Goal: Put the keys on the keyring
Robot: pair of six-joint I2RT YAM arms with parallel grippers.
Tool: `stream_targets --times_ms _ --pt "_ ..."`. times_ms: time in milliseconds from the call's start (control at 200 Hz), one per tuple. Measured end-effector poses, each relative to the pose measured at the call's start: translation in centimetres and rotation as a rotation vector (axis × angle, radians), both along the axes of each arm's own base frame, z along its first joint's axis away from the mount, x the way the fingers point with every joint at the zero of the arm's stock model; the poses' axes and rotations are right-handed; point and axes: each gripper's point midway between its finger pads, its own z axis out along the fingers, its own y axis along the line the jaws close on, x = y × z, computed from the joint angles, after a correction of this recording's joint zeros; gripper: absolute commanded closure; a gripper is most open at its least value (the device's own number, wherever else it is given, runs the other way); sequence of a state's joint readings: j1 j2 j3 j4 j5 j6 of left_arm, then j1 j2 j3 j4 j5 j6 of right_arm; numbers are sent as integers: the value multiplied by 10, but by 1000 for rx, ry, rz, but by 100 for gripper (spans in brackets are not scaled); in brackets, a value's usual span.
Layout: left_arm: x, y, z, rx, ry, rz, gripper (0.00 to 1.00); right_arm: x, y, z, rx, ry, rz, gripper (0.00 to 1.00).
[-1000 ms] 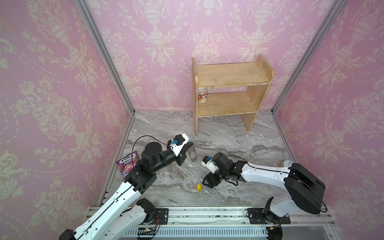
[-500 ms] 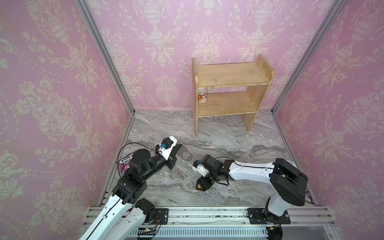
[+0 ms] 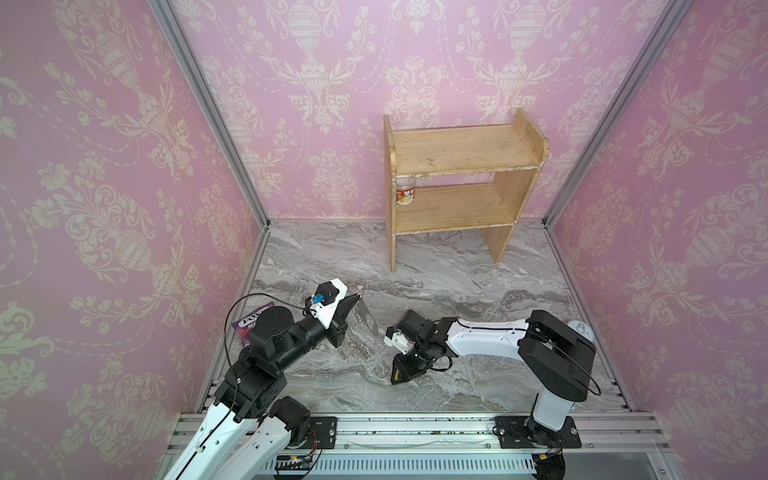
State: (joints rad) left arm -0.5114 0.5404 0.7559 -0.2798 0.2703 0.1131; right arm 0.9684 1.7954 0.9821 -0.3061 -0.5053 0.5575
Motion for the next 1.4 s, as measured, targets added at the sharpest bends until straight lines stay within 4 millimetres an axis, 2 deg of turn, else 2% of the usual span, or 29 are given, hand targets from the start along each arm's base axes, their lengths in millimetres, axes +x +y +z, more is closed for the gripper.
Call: stream_targets --times_ms 50,115,300,430,560,640,756,941,1071,1251,1396 --pt "0 -1 0 0 2 -5 100 1 0 -1 -4 4 -12 80" --pt "0 -2 -1 -1 7 -11 100 3 -1 -3 -11 17 -35 79" --pt "1 -3 0 -12 9 -10 100 10 4 4 35 49 -81 48" --pt "2 -3 1 -23 7 -9 100 14 -4 9 42 9 -103 37" --pt "1 -4 1 -27 10 -15 100 17 -22 17 -43 -170 -35 30" --pt "-3 -3 3 -34 9 -19 100 9 -28 26 -81 -306 69 29" --pt "-9 0 6 -47 4 -24 100 -6 -25 40 -76 -510 243 29" --pt "-14 3 4 -47 13 -23 100 -38 -31 28 -50 -761 525 31" --pt "-14 6 -3 -31 38 -7 100 -31 -30 21 -51 -882 592 34" --pt "-15 11 -5 -25 44 17 100 -22 -6 32 7 -1036 630 38" --pt "-14 12 -6 -23 43 26 100 -23 4 28 19 -1095 693 41"
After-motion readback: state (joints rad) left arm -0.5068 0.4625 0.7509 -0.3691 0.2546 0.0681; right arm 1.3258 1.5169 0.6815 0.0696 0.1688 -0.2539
